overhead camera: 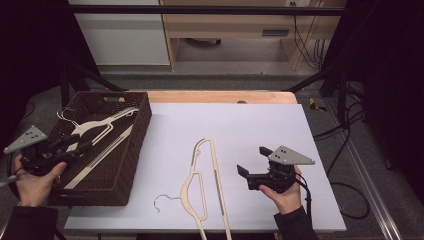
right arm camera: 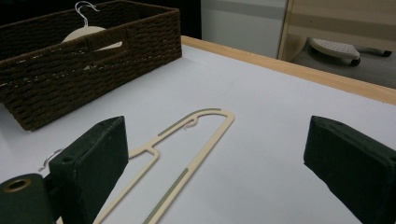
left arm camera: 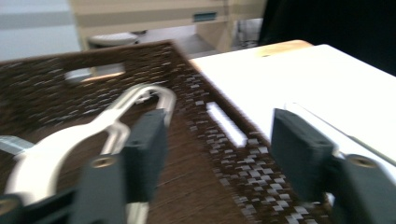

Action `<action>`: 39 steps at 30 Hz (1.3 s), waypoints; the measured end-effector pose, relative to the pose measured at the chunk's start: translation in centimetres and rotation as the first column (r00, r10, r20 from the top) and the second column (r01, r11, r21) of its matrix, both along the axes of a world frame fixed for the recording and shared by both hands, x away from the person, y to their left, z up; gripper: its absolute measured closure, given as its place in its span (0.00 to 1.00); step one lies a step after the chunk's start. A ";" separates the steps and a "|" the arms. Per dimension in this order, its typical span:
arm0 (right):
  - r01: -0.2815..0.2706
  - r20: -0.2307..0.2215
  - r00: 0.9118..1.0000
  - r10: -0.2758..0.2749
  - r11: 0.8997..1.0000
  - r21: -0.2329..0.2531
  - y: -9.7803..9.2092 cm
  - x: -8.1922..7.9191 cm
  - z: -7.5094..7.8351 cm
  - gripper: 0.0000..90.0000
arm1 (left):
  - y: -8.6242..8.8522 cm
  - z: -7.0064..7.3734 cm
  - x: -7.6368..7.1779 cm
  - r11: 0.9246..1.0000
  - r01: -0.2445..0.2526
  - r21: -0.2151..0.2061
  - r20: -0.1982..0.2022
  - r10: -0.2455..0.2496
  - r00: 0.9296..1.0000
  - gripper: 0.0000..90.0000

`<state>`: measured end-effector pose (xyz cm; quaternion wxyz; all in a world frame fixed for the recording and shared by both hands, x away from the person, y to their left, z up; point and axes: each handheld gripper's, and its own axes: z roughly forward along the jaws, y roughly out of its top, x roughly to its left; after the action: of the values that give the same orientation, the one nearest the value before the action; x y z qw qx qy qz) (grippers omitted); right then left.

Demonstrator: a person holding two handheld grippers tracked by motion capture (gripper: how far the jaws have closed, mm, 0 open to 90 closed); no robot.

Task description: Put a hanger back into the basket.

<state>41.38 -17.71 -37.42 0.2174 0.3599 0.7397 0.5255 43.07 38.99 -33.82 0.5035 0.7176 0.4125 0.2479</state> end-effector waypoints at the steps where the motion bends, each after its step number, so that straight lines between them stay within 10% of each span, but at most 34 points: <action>1: 0.007 -0.002 1.000 -0.007 1.000 0.003 0.0 0.0 0.0 0.08 | -0.7 0.0 -0.3 1.000 0.020 -0.002 0.015 -0.020 1.000 0.36; 8: 0.007 0.001 1.000 -0.007 1.000 0.002 -0.1 -0.1 0.0 0.08 | -5.1 0.2 -2.0 0.989 0.145 0.023 0.077 -0.146 0.986 0.09; 15: -0.006 -0.001 1.000 0.006 1.000 -0.001 0.1 -0.3 -0.2 0.08 | -9.1 0.1 -3.0 0.966 0.256 0.026 0.070 -0.257 0.964 0.06; 39: -0.050 -0.022 0.999 0.049 0.998 -0.028 1.5 -0.6 -0.9 0.08 | -17.4 -5.8 -3.9 0.840 0.510 0.185 -0.162 -0.486 0.859 0.29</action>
<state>40.78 -16.23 -38.31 0.2015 0.3439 0.7581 0.5161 39.19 21.60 -39.60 0.4443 0.8639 0.2083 0.1135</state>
